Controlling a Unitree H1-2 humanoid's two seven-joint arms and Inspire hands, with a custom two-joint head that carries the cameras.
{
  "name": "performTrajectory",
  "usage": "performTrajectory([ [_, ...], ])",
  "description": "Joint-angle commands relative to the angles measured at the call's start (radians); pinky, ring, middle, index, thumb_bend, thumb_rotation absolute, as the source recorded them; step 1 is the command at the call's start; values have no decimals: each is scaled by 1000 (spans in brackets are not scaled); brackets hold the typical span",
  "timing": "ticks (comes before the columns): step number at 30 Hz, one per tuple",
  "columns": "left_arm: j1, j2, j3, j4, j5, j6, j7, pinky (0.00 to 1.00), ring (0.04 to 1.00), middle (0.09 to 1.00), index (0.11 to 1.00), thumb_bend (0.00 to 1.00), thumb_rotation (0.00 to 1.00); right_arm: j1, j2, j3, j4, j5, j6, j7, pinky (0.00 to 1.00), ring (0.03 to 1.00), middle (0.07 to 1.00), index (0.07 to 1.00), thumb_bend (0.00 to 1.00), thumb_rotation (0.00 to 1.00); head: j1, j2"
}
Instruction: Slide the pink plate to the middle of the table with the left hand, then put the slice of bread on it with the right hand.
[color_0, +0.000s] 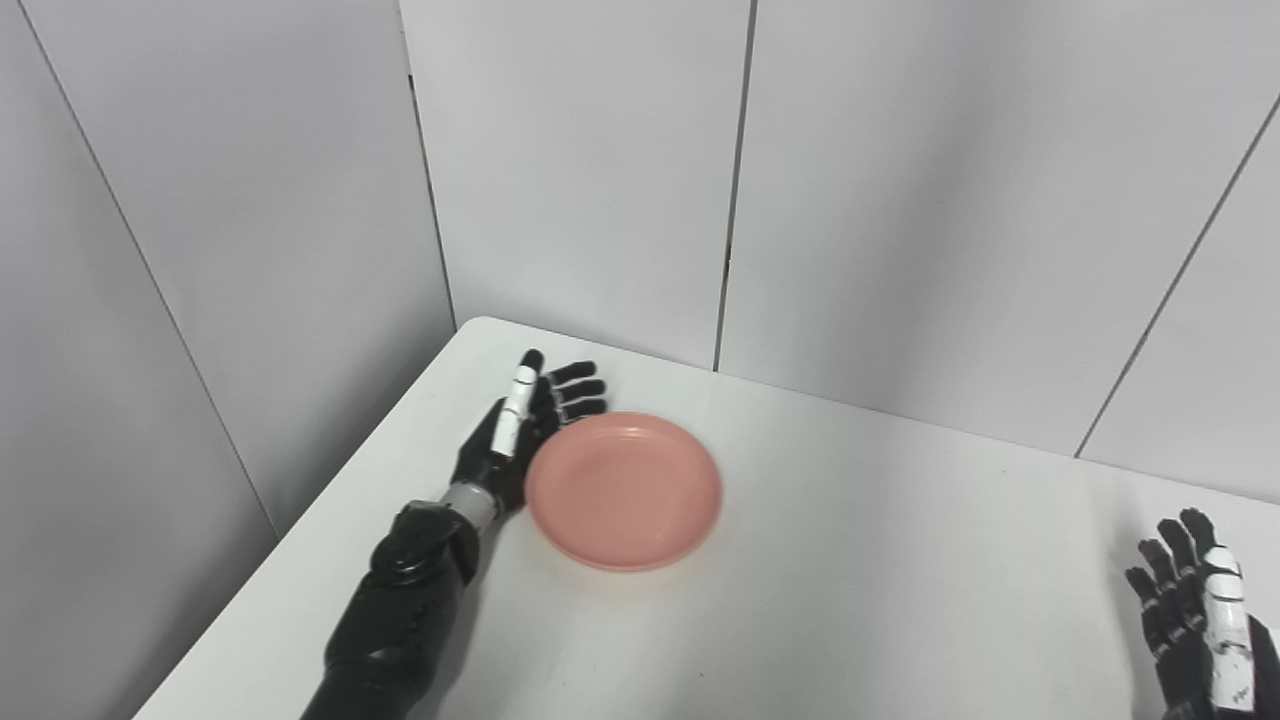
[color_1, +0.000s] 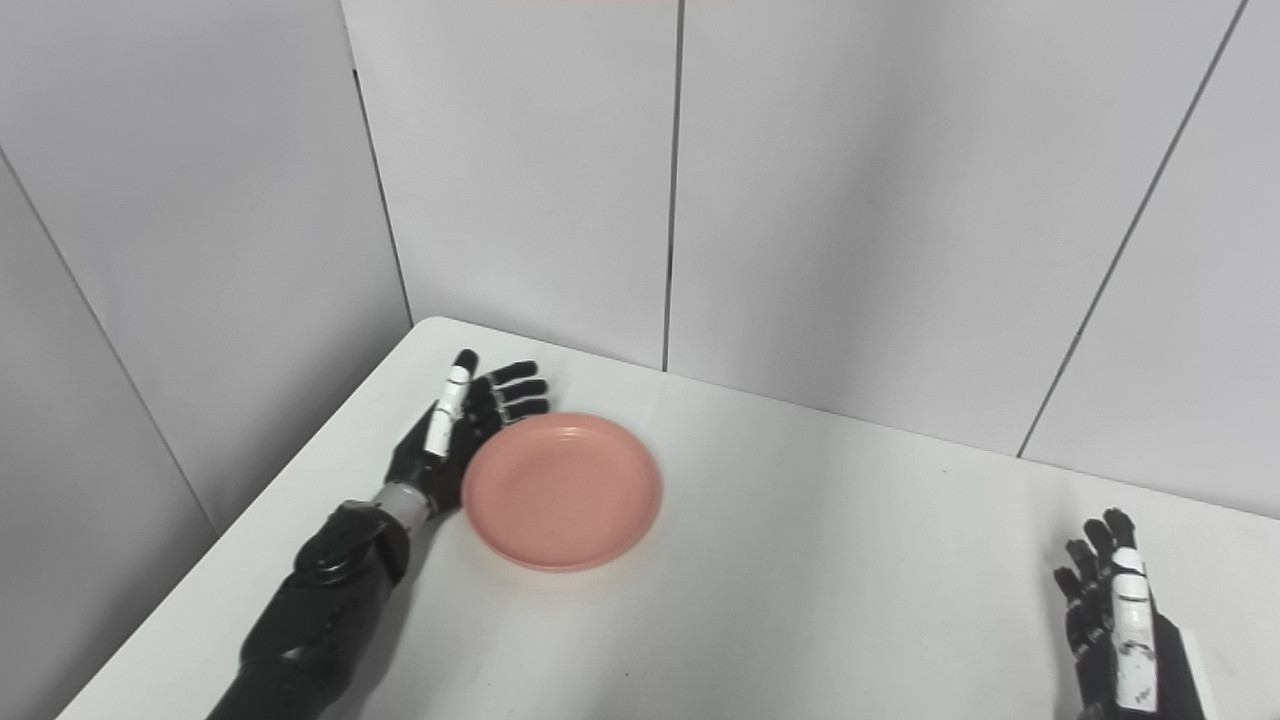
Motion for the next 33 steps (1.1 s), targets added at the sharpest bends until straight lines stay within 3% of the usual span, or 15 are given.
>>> performTrajectory([
  [1, -21, -22, -14, 25, -8, 16, -32, 777, 769, 770, 749, 717, 1000, -22, -6, -2, -37, 6, -11, 4, 1000, 1000, 1000, 1000, 568, 898, -6, 2],
  [10, -17, -109, -54, 41, 19, 4, -13, 823, 817, 824, 790, 668, 1000, -22, 5, 1, -34, -4, -10, -10, 1000, 1000, 1000, 1000, 567, 883, -67, 8],
  [12, -10, -131, -51, 29, 21, 5, 4, 829, 808, 816, 786, 657, 1000, -21, 1, 8, -30, -6, -16, -1, 1000, 1000, 1000, 1000, 548, 940, -90, 13],
  [21, 61, -231, -70, -78, 18, 37, 30, 974, 900, 859, 799, 673, 1000, -22, 5, 19, 61, -12, -153, 60, 1000, 988, 998, 1000, 595, 932, -269, 40],
  [26, 104, -260, -83, -143, 32, 37, 44, 934, 890, 858, 807, 669, 1000, -20, 33, 36, 66, -41, -173, 41, 993, 964, 975, 982, 693, 887, -367, 59],
  [33, 164, -305, -102, -207, 28, 24, 56, 919, 891, 877, 818, 679, 1000, -20, 73, 52, 36, -68, -144, 7, 986, 960, 974, 975, 665, 867, -450, 79],
])
